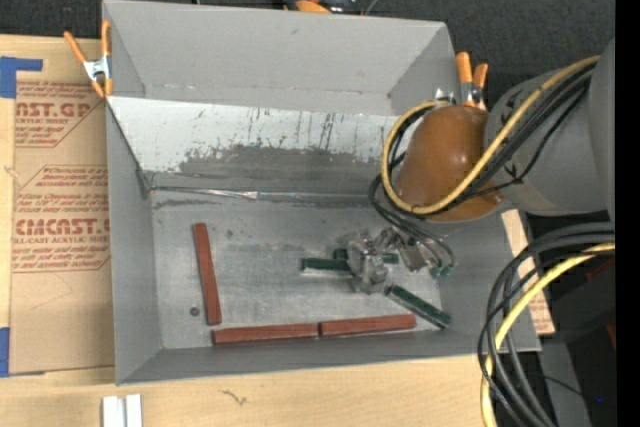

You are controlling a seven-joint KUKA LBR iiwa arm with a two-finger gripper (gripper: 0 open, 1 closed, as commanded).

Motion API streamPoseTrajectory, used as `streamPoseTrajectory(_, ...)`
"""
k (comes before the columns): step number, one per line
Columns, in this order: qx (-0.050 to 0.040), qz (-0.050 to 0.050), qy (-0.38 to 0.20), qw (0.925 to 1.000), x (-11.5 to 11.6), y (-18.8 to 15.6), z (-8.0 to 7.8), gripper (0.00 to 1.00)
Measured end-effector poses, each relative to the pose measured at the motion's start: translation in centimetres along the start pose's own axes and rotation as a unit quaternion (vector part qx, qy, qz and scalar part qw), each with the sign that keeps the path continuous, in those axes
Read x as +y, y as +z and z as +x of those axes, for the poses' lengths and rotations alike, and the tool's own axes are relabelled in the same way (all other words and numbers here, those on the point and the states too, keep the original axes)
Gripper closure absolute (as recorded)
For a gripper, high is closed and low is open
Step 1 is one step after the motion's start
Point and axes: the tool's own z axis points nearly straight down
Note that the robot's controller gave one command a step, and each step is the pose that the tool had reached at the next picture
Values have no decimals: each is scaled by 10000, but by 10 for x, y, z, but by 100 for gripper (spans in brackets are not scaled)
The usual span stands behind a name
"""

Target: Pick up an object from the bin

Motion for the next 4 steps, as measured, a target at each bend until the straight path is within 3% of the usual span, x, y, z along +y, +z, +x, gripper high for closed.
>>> streamPoseTrajectory(1, 39, -7, -2, 10000, 0, 2, 2, 0)
streamPoseTrajectory(2, 3, -9, -234, 9997, 26, 2, -58, 0)
streamPoseTrajectory(3, 27, -8, -215, 9998, 24, 2, -56, 100)
streamPoseTrajectory(4, -15, 8, -1143, 9934, 34, -182, -48, 100)
